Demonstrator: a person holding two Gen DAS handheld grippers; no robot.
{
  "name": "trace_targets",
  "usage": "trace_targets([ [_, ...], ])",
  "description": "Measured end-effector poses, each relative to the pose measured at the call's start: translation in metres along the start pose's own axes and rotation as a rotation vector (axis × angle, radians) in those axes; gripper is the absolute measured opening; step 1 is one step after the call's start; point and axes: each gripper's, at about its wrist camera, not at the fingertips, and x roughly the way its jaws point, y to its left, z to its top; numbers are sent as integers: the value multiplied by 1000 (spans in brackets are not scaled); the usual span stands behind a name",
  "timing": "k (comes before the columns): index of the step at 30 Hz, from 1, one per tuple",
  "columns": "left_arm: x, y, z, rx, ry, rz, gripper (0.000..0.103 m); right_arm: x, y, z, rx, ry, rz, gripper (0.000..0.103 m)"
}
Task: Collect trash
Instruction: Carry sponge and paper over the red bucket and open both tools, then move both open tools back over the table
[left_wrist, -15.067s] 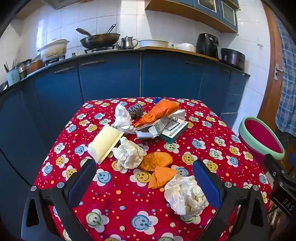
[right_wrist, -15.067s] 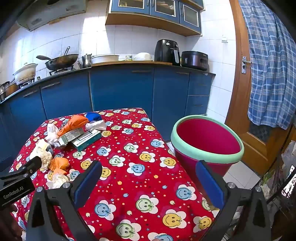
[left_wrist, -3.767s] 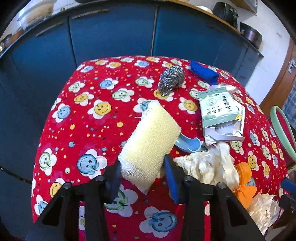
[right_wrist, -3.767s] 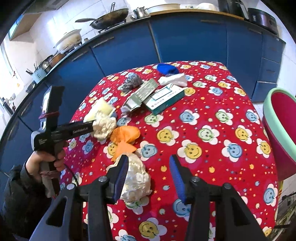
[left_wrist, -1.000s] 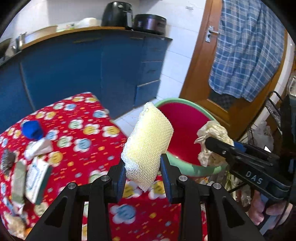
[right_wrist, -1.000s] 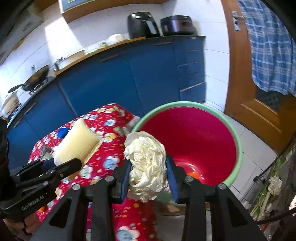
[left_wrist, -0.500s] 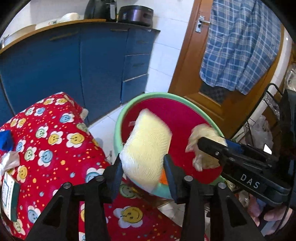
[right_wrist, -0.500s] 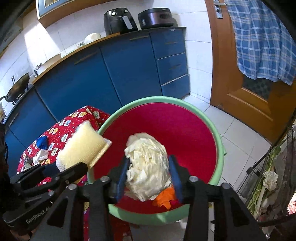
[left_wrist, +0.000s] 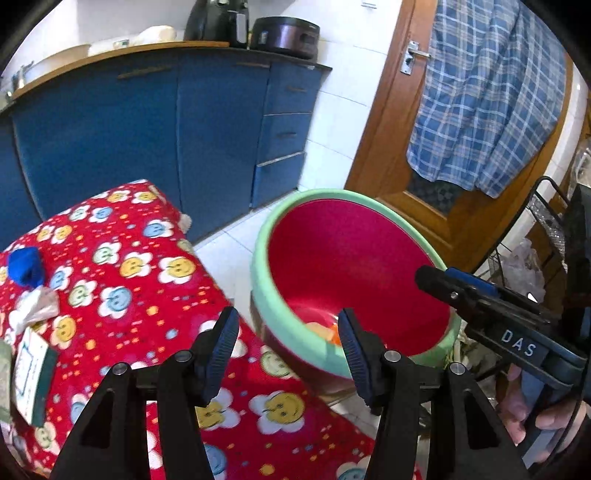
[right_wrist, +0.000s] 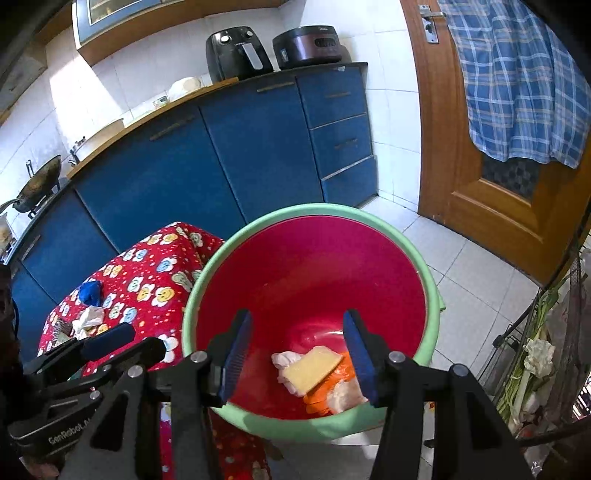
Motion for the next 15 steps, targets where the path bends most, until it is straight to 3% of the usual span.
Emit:
trace_targets([
  [15,-74,64,-37,-113,-49,155,57,-21,70,-20,-92,-8,151,54],
])
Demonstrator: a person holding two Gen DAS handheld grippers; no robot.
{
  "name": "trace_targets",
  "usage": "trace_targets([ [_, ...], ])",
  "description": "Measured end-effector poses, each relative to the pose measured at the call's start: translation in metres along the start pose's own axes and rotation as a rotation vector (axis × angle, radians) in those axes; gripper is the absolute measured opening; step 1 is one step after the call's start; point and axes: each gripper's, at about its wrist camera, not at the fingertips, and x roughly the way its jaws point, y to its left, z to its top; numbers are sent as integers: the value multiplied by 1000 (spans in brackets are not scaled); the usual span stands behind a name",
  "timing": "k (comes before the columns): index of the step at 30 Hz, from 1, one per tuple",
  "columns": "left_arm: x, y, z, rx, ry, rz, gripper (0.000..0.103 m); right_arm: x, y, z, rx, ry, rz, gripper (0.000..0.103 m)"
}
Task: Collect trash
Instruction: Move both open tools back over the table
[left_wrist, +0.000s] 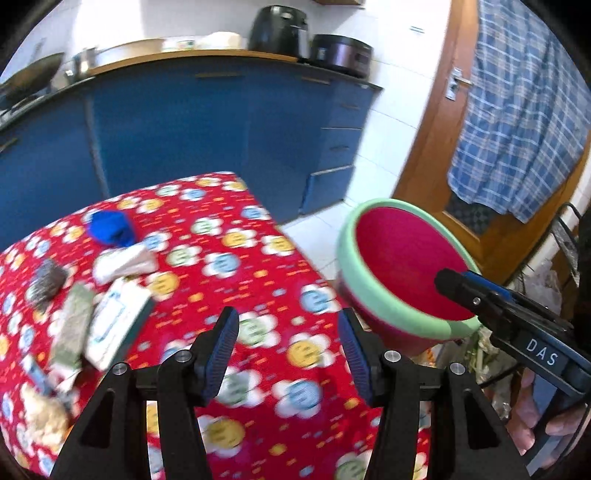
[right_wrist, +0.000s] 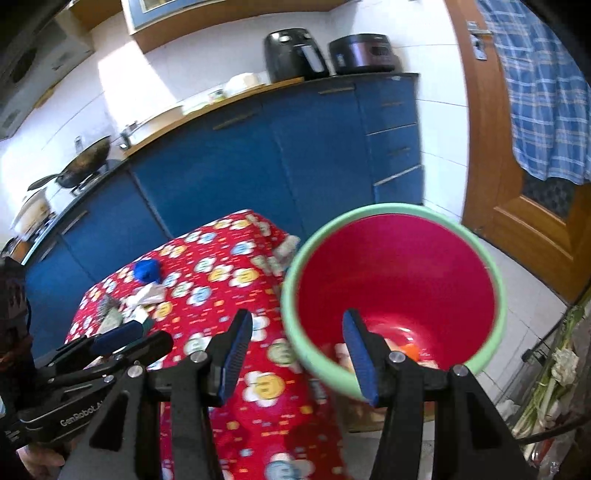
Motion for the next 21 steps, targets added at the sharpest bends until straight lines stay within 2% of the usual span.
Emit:
trace_targets([
  [13,-63,91,-36,-141,-43,176,57,7,68,-25,-85,48,110,54],
  [21,-79,147,-61,-261,-28,258,57,10,102,-39,-124,70,151,54],
])
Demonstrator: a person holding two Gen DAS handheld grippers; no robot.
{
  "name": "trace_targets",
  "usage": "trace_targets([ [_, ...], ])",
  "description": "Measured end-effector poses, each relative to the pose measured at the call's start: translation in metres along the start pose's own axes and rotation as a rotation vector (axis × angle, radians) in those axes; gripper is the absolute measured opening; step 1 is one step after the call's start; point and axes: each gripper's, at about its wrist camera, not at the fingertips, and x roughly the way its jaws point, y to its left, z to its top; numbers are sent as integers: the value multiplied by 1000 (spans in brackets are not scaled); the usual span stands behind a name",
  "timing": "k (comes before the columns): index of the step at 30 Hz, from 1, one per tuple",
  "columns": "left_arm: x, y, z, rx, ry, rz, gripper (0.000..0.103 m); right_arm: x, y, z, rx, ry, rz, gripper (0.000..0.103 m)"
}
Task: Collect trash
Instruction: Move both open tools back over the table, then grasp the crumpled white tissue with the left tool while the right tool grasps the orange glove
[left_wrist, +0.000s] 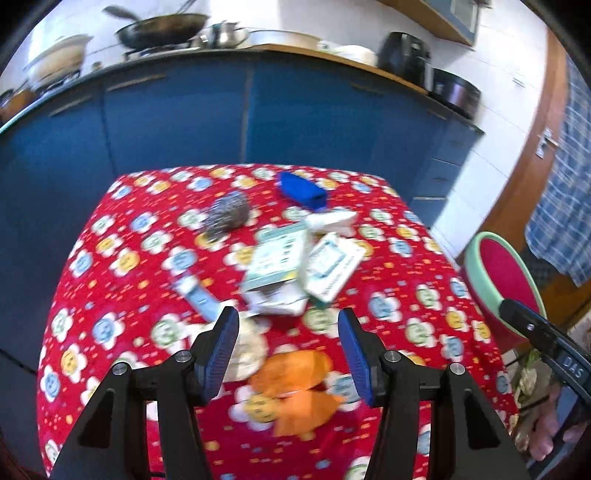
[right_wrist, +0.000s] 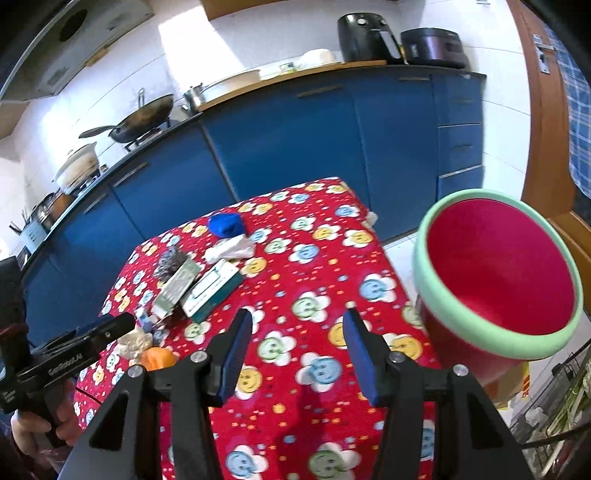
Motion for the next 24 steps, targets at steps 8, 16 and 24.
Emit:
trace_targets([
  [8,7,35,-15,-49,19,34,57,10,34,-10,-42,28,21,54],
  [16,24,49,-21,-17,30,-70,47,22,69,-22,-68,49,7,54],
  [24,27,61,-27,-37,13,-181,17,32,102,-34,-98,93,-41,54],
])
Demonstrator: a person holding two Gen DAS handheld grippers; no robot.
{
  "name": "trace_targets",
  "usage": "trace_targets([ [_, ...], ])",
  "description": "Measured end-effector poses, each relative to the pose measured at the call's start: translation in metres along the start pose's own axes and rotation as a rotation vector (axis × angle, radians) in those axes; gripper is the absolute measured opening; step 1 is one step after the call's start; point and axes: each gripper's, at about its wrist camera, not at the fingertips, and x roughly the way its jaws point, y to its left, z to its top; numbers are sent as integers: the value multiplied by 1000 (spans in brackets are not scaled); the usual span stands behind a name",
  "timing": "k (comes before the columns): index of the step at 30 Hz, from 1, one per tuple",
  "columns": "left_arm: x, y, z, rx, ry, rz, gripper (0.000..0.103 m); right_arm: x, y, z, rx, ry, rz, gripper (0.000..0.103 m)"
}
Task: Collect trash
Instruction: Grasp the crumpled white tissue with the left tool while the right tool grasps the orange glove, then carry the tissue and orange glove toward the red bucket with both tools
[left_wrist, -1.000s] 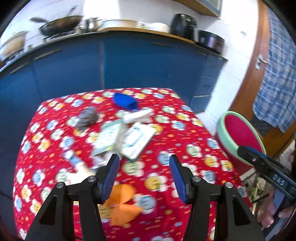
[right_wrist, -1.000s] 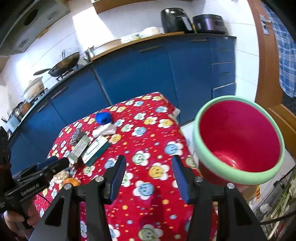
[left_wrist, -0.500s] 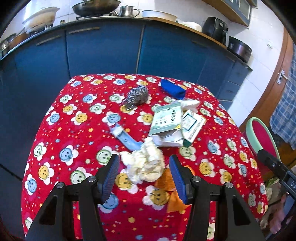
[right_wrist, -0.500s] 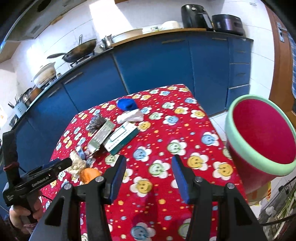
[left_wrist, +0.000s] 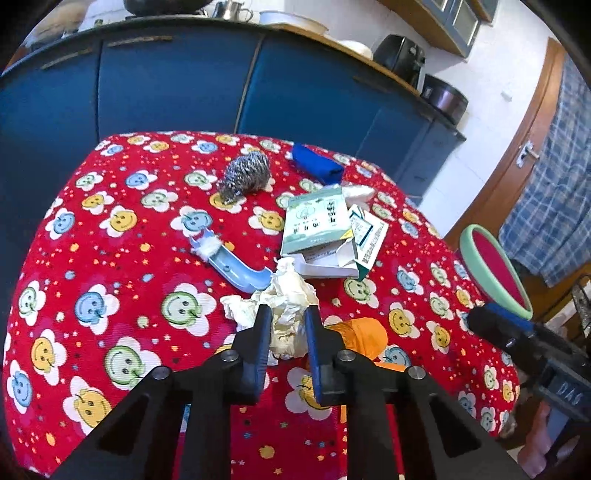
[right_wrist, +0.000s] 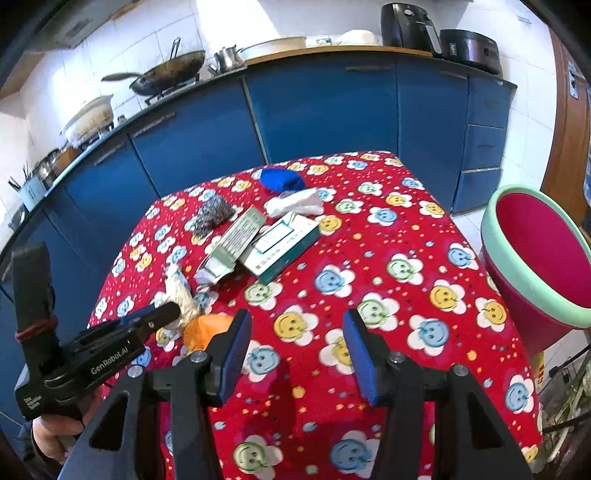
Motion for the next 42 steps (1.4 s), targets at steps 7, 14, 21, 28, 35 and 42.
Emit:
trace_targets([
  [7,-7,15,-2,-19,-6,-33,12,12,22,-6,-16,57,0,55],
  [14,-10,22,-2,-29,-7,-64,12,33,41,-14,-37,118,37,55],
  [21,-16,31,-2,-62,-24,-59,11,46,55,-20,-80,156,65,55],
  [28,-25,29,1,-78,-46,-40,11,63,64,-26,-126,213,104,54],
  [35,-30,21,4,-79,-59,-18,11,66,57,-24,-110,210,148,15],
  [42,-30,1,8,-66,-70,-12,11,49,43,-19,-120,137,183,12],
])
